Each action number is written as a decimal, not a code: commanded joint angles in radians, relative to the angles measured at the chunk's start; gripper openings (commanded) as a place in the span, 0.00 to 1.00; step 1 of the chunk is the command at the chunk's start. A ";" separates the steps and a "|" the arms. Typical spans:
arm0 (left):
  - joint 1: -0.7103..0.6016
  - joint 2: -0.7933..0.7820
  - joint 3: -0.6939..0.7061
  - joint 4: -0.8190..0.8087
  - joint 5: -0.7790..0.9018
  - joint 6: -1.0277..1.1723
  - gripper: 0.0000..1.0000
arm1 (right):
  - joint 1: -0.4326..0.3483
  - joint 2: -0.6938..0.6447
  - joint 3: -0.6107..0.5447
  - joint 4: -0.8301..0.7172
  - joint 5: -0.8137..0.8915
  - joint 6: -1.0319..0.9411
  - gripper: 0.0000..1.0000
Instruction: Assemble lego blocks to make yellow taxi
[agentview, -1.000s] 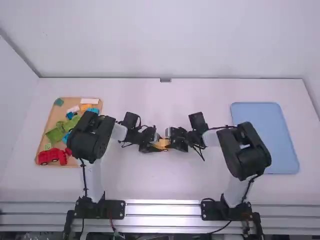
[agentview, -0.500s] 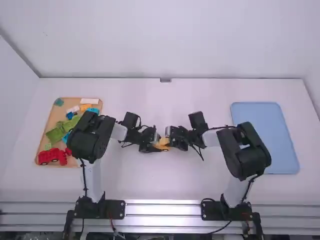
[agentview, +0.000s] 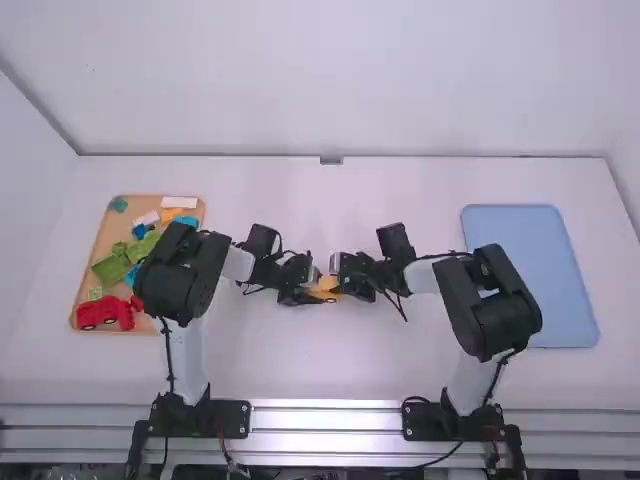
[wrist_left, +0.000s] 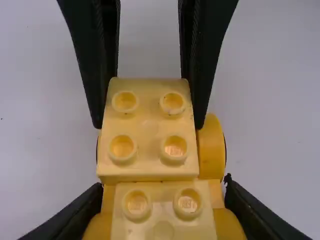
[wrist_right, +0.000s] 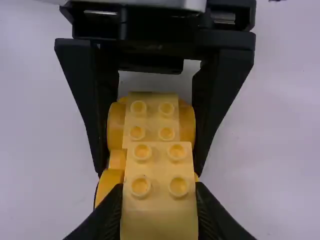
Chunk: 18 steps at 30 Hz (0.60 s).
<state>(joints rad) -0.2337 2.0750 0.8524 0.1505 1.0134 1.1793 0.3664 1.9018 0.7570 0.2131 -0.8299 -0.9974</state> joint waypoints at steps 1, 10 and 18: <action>-0.004 0.016 -0.008 -0.001 -0.012 0.014 0.50 | 0.008 0.015 -0.004 -0.011 -0.007 0.006 0.08; -0.004 0.016 -0.008 -0.002 -0.012 0.015 0.50 | 0.008 0.015 -0.003 -0.011 -0.007 0.006 0.31; -0.004 0.016 -0.008 -0.001 -0.012 0.014 0.50 | 0.008 0.015 -0.003 -0.010 -0.011 0.006 0.45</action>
<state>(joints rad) -0.2340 2.0747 0.8524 0.1486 1.0164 1.1820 0.3664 1.9018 0.7570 0.2176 -0.8230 -0.9962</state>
